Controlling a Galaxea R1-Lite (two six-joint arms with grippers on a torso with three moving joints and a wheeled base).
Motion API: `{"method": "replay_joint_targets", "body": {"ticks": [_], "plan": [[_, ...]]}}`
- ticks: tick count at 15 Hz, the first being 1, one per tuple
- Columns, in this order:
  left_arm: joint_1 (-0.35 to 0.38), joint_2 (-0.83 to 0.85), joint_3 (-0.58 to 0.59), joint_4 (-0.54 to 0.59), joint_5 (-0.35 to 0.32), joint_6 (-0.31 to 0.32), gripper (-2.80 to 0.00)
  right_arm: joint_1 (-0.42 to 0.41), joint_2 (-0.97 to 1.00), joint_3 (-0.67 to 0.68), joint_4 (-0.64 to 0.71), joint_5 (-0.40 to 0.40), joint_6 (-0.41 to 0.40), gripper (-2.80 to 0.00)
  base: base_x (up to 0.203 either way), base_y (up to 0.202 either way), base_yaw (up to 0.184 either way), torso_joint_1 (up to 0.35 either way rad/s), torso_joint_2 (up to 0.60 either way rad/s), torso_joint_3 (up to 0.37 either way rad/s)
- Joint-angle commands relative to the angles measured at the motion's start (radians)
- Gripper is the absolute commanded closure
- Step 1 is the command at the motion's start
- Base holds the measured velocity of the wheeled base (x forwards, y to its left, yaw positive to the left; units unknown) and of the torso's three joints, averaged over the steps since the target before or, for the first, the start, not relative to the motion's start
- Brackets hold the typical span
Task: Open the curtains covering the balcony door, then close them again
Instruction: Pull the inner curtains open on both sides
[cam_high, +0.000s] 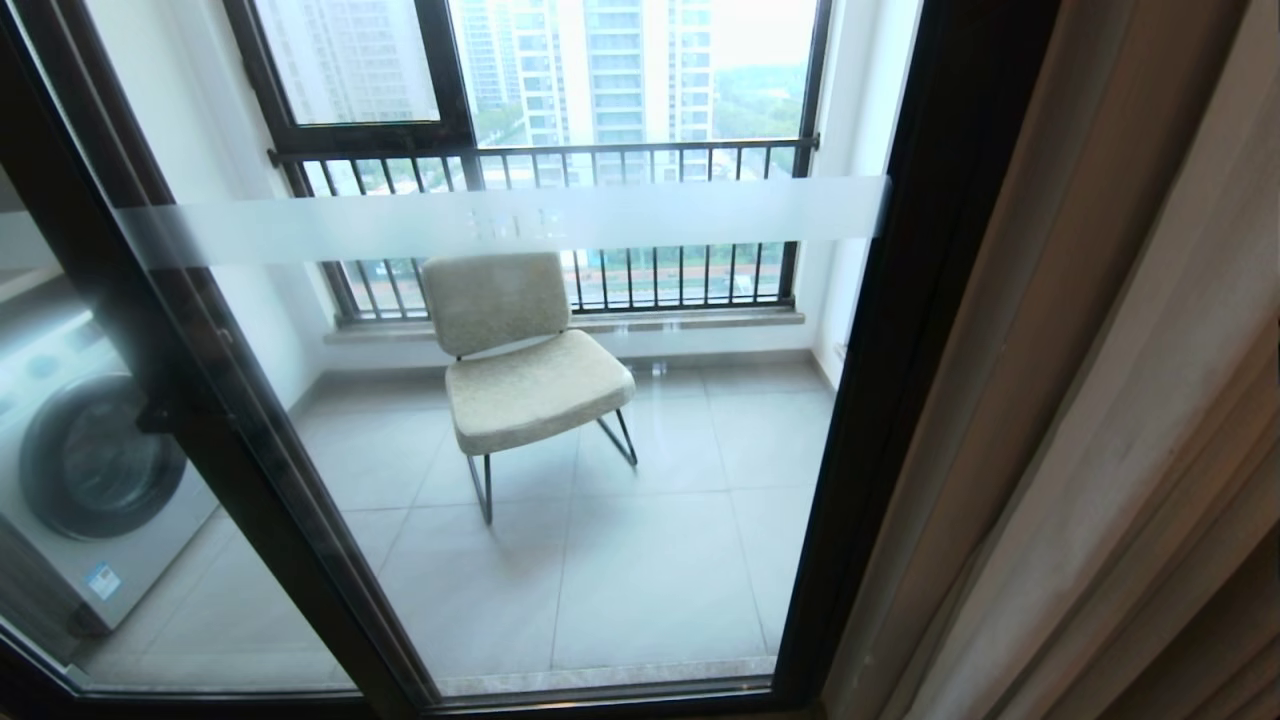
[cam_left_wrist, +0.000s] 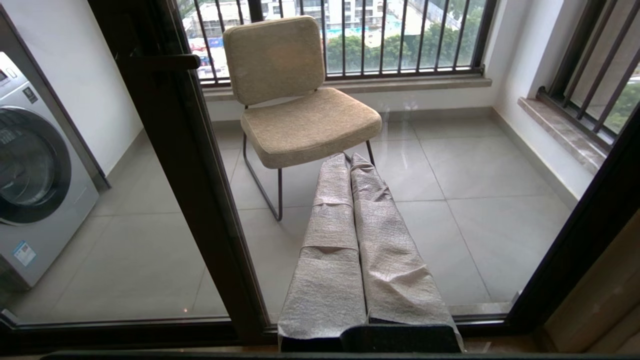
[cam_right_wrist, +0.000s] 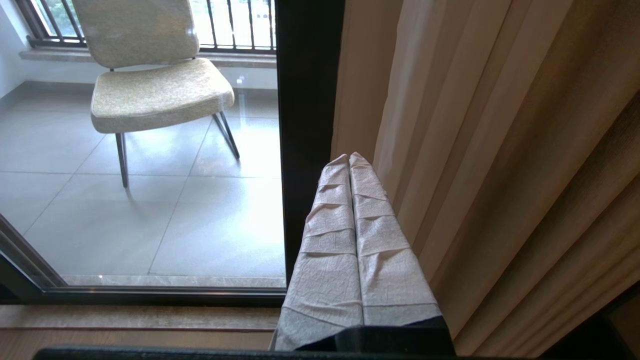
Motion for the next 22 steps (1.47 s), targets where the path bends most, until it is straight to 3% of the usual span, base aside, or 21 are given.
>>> {"method": "replay_joint_targets", "body": {"ticks": [1,12,19,22], "plan": [[0.001,0.0,0.0,-0.001,0.0,0.0,0.0,0.0,0.0,0.0,0.0,0.0,-0.001,0.0,0.0,0.0,0.0,0.0,0.0,0.0],[0.001,0.0,0.0,-0.001,0.0,0.0,0.0,-0.001,0.012,-0.005,-0.006,-0.001,-0.03,0.0,0.0,0.0,0.0,0.0,0.0,0.0],[0.001,0.0,0.0,-0.001,0.0,0.0,0.0,-0.003,0.123,-0.169,-0.01,0.033,-0.029,0.0,0.0,0.0,0.0,0.0,0.0,0.0],[0.0,0.0,0.0,-0.001,0.0,0.0,0.0,-0.019,0.224,-0.231,-0.07,0.033,-0.028,0.0,0.0,0.0,0.0,0.0,0.0,0.0]]}}
